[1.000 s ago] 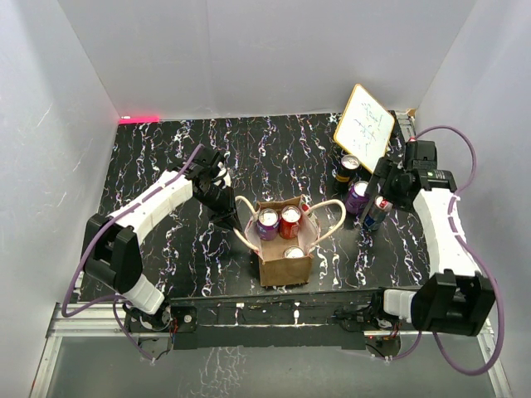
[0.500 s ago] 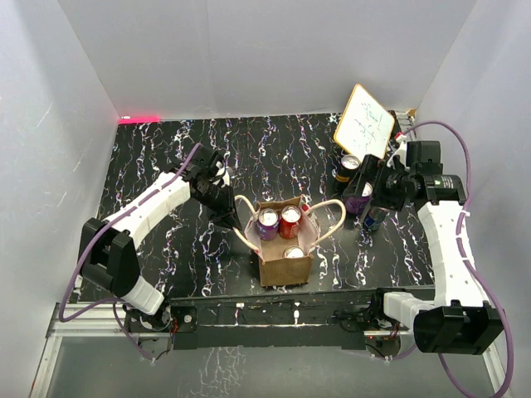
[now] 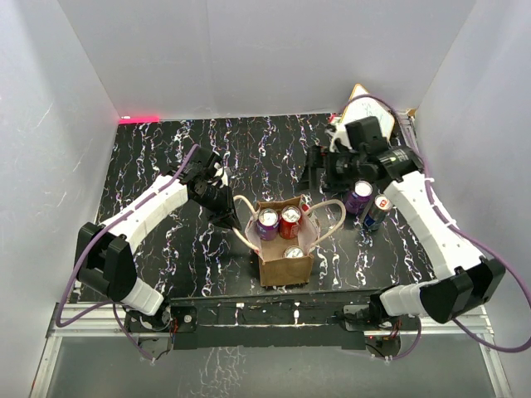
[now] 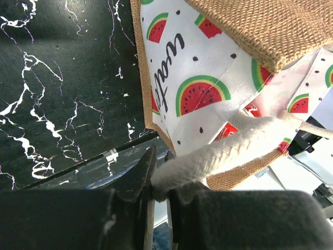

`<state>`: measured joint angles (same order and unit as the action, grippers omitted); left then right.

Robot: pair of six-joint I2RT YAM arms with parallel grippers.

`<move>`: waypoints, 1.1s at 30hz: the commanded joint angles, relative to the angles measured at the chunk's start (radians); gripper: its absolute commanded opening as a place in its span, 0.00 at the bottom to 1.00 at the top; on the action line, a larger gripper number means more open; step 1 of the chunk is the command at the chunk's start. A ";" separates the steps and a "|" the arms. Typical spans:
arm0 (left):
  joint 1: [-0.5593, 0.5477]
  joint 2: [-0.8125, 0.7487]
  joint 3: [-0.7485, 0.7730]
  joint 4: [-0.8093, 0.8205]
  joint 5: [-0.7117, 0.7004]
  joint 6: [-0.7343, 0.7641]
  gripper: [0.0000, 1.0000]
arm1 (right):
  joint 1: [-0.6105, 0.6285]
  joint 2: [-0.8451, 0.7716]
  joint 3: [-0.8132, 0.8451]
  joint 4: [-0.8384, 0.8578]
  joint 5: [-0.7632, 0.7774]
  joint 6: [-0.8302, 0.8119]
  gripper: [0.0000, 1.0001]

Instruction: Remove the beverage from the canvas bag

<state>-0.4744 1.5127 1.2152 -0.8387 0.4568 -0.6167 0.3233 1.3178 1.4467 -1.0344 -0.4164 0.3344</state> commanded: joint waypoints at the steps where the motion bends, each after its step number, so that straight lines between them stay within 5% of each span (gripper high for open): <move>1: 0.002 -0.043 -0.003 0.009 -0.009 -0.015 0.00 | 0.169 0.039 0.110 0.071 0.109 0.013 0.99; 12: 0.002 -0.031 0.022 0.001 -0.051 -0.034 0.00 | 0.516 0.210 0.137 0.012 0.389 -0.114 0.99; 18: 0.002 -0.040 0.036 0.004 -0.074 -0.065 0.00 | 0.571 0.241 0.108 0.097 0.437 -0.257 0.86; 33: 0.002 -0.021 0.042 -0.019 -0.061 -0.076 0.00 | 0.573 0.329 0.023 0.268 0.465 -0.504 0.76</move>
<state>-0.4744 1.5127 1.2232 -0.8394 0.4038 -0.6968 0.8948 1.6470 1.4887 -0.8791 0.0425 -0.0925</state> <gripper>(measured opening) 0.086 0.765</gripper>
